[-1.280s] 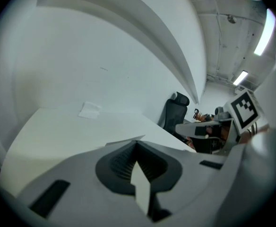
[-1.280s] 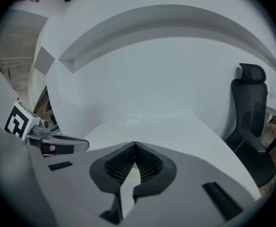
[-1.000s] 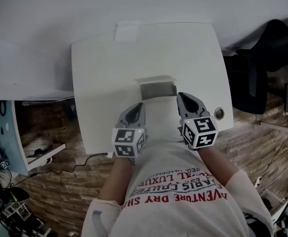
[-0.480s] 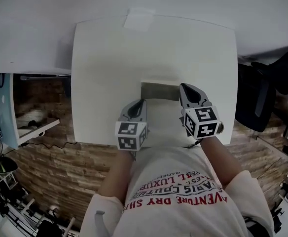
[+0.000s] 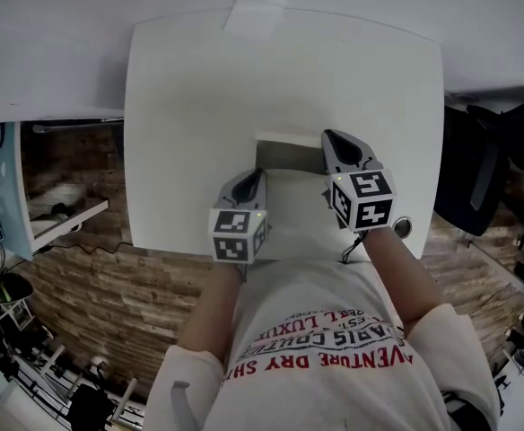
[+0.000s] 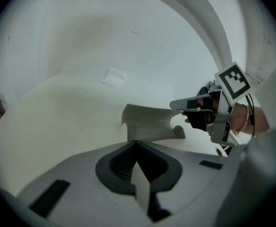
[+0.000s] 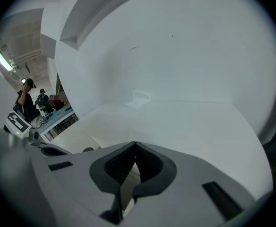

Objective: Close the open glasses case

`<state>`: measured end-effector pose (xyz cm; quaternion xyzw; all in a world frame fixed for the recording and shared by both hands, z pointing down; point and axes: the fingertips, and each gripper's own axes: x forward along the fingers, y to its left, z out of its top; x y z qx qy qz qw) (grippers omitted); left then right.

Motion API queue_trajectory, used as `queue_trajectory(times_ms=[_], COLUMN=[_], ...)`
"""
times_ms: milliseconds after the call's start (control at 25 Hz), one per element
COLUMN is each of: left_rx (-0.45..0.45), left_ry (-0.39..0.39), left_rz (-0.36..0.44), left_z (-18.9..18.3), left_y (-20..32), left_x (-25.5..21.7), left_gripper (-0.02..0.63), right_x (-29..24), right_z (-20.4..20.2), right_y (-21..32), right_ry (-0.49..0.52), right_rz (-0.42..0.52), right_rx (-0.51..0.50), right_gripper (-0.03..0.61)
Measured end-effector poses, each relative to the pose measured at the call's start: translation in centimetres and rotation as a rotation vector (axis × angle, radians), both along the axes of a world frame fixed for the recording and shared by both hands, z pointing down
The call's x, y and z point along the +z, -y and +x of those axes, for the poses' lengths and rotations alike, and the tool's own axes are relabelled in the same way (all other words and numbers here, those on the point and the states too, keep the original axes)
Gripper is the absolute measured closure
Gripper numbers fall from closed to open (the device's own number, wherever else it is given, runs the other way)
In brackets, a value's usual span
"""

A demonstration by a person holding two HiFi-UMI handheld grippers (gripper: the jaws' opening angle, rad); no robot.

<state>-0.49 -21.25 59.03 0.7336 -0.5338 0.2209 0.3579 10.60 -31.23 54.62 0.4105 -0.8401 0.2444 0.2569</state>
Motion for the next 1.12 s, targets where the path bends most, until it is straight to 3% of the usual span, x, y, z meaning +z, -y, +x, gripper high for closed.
queue_trajectory(times_ms=[760, 1120], left_rx=[0.022, 0.064], left_ry=[-0.023, -0.024], left_rz=[0.001, 0.009], left_z=[0.1, 0.1], left_y=[-0.2, -0.2], left_x=[0.0, 0.1], left_gripper=[0.615, 0.615], right_x=[0.9, 1.1], right_z=[0.4, 0.2], right_y=[-2.8, -3.7], right_ry=[0.012, -0.016], right_rz=[-0.044, 0.029], right_rx=[0.037, 0.017], right_gripper=[0.566, 0.566])
